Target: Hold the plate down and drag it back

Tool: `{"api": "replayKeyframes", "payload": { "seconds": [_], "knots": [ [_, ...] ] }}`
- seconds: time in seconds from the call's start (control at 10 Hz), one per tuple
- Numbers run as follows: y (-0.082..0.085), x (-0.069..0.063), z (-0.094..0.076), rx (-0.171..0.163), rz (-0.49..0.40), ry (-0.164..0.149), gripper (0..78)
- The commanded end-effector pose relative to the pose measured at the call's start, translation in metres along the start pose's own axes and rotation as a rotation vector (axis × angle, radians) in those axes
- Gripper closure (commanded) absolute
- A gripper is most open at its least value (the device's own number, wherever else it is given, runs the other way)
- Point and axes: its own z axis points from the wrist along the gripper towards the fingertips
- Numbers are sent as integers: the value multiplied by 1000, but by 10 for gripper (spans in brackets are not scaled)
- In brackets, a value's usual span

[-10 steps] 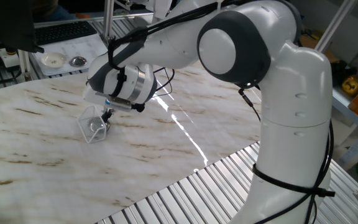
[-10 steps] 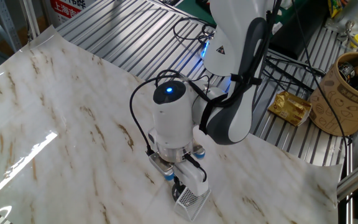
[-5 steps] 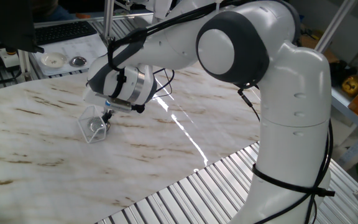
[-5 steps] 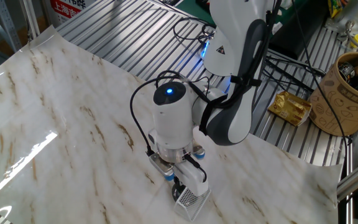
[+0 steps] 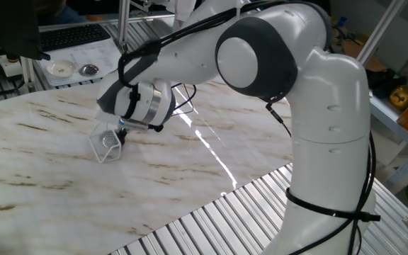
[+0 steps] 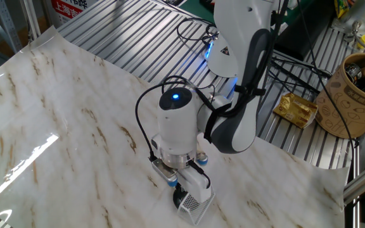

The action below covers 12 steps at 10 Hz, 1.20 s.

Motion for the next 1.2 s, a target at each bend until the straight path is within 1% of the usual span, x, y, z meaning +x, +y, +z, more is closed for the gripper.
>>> {"api": "replayKeyframes", "payload": {
  "seconds": [0.1,0.2,0.4,0.6,0.7,0.8,0.9,1.1,1.2],
  "knots": [
    [-10,-1,1,63,-20,-15,776],
    [-12,-3,-1,65,-25,-14,776],
    [-22,-10,-14,85,-49,-2,776],
    [-27,-13,-19,100,-63,-1,776],
    [-32,-17,-24,116,-78,1,776],
    [-39,-23,-33,122,-93,13,776],
    [-45,-27,-39,135,-106,16,776],
    [-54,-32,-42,139,-121,17,776],
    [-54,-32,-42,139,-120,17,776]
  ]
}}
